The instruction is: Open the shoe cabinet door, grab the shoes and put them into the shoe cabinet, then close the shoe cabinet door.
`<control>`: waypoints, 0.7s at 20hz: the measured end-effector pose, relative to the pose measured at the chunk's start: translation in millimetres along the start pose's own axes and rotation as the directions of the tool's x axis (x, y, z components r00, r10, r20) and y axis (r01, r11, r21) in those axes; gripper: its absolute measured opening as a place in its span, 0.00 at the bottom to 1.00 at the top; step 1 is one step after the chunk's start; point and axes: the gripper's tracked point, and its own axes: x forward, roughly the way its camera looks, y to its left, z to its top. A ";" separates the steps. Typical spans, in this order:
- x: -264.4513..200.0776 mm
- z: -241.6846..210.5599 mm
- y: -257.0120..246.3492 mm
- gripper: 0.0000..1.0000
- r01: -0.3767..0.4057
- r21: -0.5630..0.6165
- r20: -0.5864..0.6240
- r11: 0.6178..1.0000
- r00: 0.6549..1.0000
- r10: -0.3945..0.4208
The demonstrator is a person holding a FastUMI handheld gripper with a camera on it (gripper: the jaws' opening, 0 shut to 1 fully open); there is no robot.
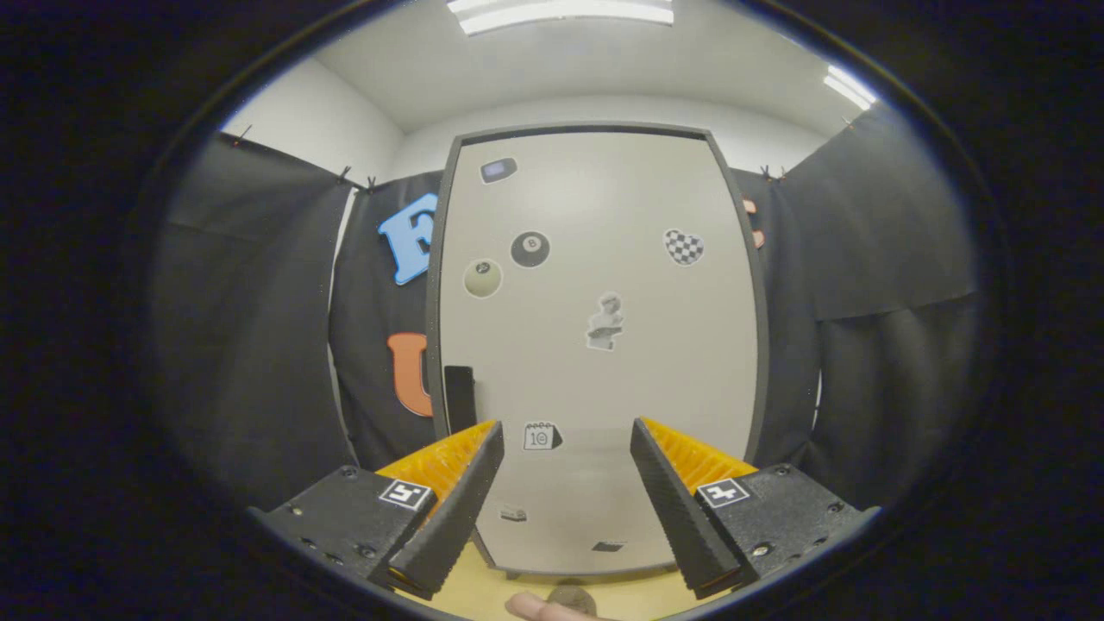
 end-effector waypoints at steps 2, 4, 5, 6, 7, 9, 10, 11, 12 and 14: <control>15.1 -3.0 21.4 0.97 -0.073 0.028 -0.008 0.997 0.997 0.074; 30.3 -9.7 42.8 0.97 -0.138 0.054 -0.031 0.989 0.990 0.140; 36.7 -13.6 51.8 0.97 -0.158 0.063 -0.041 0.985 0.986 0.161; 44.5 -16.4 62.2 0.97 -0.184 0.064 -0.051 0.981 0.981 0.187; 49.6 -20.7 72.4 0.97 -0.206 0.067 -0.062 0.976 0.976 0.210; 64.4 -29.0 80.9 0.97 -0.197 0.068 -0.089 0.978 0.975 0.202; 72.3 -34.1 82.7 0.97 -0.178 0.070 -0.108 0.982 0.977 0.184; 80.0 -39.8 84.9 0.96 -0.160 0.071 -0.127 0.984 0.977 0.168; 86.2 -44.6 86.3 0.94 -0.147 0.064 -0.147 0.987 0.977 0.155; 97.9 -52.5 79.9 0.77 -0.087 0.025 -0.174 0.996 0.981 0.090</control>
